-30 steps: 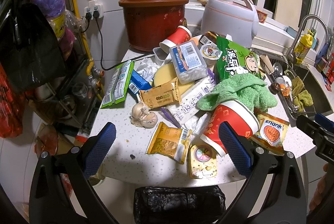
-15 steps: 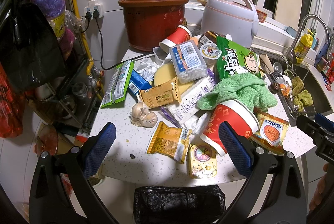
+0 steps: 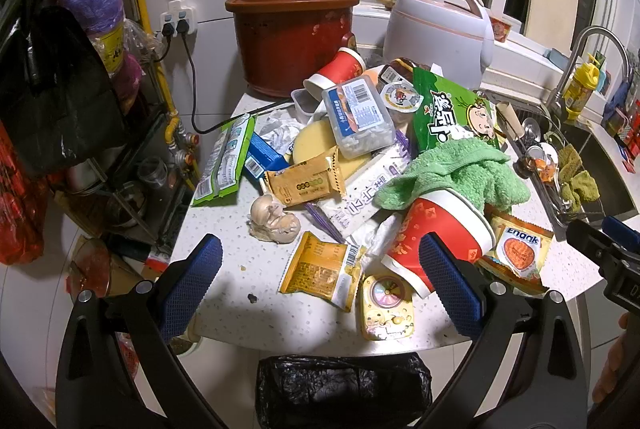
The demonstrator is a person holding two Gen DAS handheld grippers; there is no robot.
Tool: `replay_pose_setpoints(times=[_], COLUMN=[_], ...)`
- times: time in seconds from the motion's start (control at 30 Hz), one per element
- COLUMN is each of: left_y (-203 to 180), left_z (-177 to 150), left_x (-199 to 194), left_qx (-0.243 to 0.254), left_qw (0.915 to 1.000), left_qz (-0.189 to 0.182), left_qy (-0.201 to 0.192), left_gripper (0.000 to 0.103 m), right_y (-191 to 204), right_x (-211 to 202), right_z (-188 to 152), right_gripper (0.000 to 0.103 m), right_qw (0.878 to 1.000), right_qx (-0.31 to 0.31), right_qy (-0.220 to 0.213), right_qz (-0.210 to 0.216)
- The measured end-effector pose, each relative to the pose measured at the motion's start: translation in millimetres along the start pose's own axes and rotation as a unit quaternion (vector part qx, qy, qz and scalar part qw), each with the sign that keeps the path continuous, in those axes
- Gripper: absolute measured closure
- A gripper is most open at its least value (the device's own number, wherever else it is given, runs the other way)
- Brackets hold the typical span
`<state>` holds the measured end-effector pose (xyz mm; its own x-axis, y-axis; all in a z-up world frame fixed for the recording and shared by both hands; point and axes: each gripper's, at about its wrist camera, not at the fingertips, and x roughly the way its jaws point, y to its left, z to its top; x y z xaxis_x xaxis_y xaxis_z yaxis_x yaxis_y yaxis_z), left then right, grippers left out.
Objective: Collect trash
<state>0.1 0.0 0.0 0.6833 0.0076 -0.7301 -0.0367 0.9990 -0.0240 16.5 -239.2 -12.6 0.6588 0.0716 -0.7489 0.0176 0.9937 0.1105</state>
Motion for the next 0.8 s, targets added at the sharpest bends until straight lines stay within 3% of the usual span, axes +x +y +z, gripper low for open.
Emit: replay_pose_setpoints(times=[0.33, 0.57, 0.7, 0.8], left_y=[2, 15, 33, 47], left_z=[-3, -23, -33, -39], left_x=[1, 7, 5, 4], left_qx=[0.001, -0.008, -0.031, -0.049], left_qw=[1.0, 0.9997, 0.999, 0.9979], left_qz=[-0.002, 0.003, 0.012, 0.023], left_qy=[0.005, 0.021, 0.03, 0.035], left_gripper=[0.007, 0.007, 0.007, 0.007], right_y=[3, 12, 29, 41], right_x=[2, 33, 65, 74], right_z=[10, 66, 88, 81], right_gripper=[0.005, 0.005, 0.005, 0.005], right_qw=[1.0, 0.998, 0.998, 0.997], right_qx=[-0.004, 0.01, -0.013, -0.041], right_qy=[-0.004, -0.039, -0.013, 0.007], right_qz=[0.005, 0.057, 0.064, 0.061])
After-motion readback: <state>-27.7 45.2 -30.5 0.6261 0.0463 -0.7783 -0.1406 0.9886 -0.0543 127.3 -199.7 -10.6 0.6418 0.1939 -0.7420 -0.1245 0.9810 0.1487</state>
